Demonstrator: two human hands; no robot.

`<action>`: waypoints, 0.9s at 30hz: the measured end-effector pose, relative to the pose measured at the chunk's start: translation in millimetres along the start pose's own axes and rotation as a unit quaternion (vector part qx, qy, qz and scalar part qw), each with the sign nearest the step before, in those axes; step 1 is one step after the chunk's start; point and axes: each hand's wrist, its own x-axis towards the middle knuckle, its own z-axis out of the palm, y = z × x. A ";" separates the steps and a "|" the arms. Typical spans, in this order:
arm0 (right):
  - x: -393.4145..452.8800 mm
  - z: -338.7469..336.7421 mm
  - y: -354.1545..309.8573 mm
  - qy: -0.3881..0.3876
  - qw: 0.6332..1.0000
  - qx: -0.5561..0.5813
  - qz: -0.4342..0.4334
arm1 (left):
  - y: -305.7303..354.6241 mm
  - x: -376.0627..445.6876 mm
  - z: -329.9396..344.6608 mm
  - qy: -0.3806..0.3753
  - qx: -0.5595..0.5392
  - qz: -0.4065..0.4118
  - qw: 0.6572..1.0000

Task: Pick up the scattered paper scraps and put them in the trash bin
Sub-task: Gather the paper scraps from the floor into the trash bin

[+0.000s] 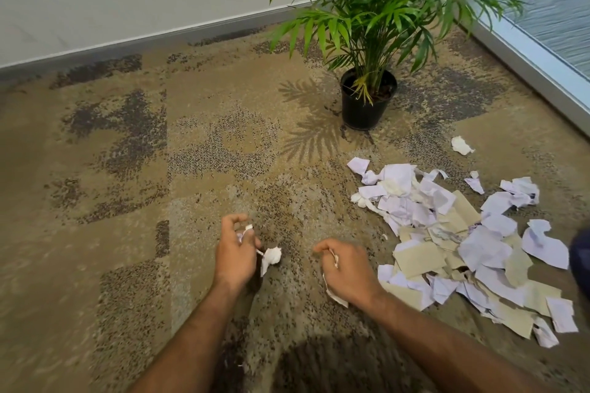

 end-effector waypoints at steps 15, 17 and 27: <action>12.1 -38.5 9.8 0.094 0.970 -0.203 0.096 | -26.7 -2.9 17.8 -0.112 0.471 0.175 0.858; 5.9 -48.0 20.1 0.105 0.958 -0.225 0.141 | -28.8 -3.4 18.8 -0.121 0.495 0.200 0.837; 3.7 -65.3 43.3 0.153 0.938 -0.196 0.244 | -32.9 -5.7 10.1 -0.042 0.259 0.113 0.958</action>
